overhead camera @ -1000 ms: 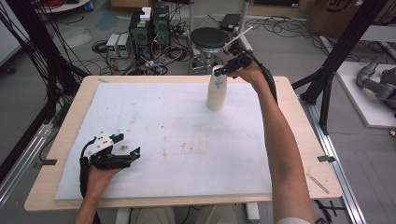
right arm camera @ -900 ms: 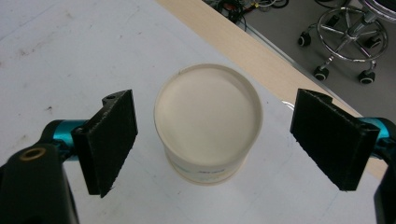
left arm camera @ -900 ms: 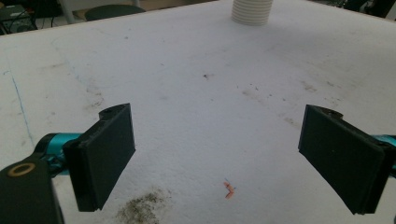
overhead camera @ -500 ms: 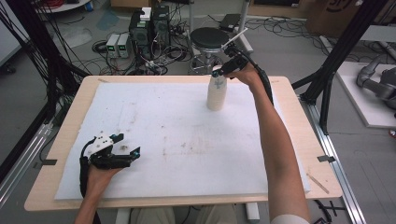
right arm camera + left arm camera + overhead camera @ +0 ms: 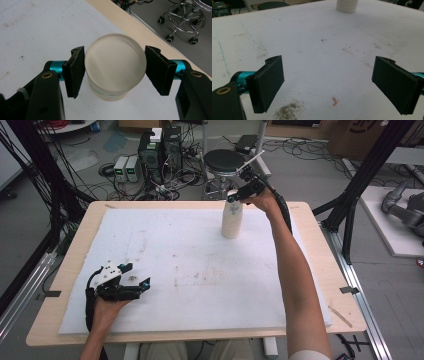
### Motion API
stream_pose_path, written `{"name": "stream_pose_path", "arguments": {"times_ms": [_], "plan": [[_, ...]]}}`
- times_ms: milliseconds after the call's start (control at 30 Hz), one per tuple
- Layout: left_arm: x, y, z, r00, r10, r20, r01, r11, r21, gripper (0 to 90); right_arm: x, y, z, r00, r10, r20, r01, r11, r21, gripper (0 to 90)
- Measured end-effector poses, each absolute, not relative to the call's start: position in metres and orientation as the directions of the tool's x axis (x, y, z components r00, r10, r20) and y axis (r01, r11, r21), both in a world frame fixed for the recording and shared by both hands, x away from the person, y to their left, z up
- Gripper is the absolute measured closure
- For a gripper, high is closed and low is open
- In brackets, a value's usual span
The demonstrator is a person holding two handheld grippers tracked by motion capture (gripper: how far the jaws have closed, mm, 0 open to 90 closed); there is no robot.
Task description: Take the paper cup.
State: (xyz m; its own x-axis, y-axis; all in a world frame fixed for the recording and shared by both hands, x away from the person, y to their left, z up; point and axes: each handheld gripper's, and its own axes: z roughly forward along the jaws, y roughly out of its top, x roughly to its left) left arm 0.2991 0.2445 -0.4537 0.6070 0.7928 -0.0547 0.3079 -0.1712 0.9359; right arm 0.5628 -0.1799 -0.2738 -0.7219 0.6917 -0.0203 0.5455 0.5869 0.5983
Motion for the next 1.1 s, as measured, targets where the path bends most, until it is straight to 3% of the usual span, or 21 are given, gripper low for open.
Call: {"name": "stream_pose_path", "arguments": {"times_ms": [367, 1100], "plan": [[0.299, 0.244, -0.454, 0.606, 0.794, -0.051, 0.308, -0.175, 0.935, 10.7, 0.558, -0.182, -0.263, -0.724, 0.690, -0.024, 0.526, 0.574, 0.627, 37.3], [0.299, 0.244, -0.454, 0.607, 0.793, -0.048, 0.306, -0.178, 0.935, 10.7, 0.542, -0.192, -0.180, -0.720, 0.691, -0.067, 0.448, 0.536, 0.716, 38.1]]}}
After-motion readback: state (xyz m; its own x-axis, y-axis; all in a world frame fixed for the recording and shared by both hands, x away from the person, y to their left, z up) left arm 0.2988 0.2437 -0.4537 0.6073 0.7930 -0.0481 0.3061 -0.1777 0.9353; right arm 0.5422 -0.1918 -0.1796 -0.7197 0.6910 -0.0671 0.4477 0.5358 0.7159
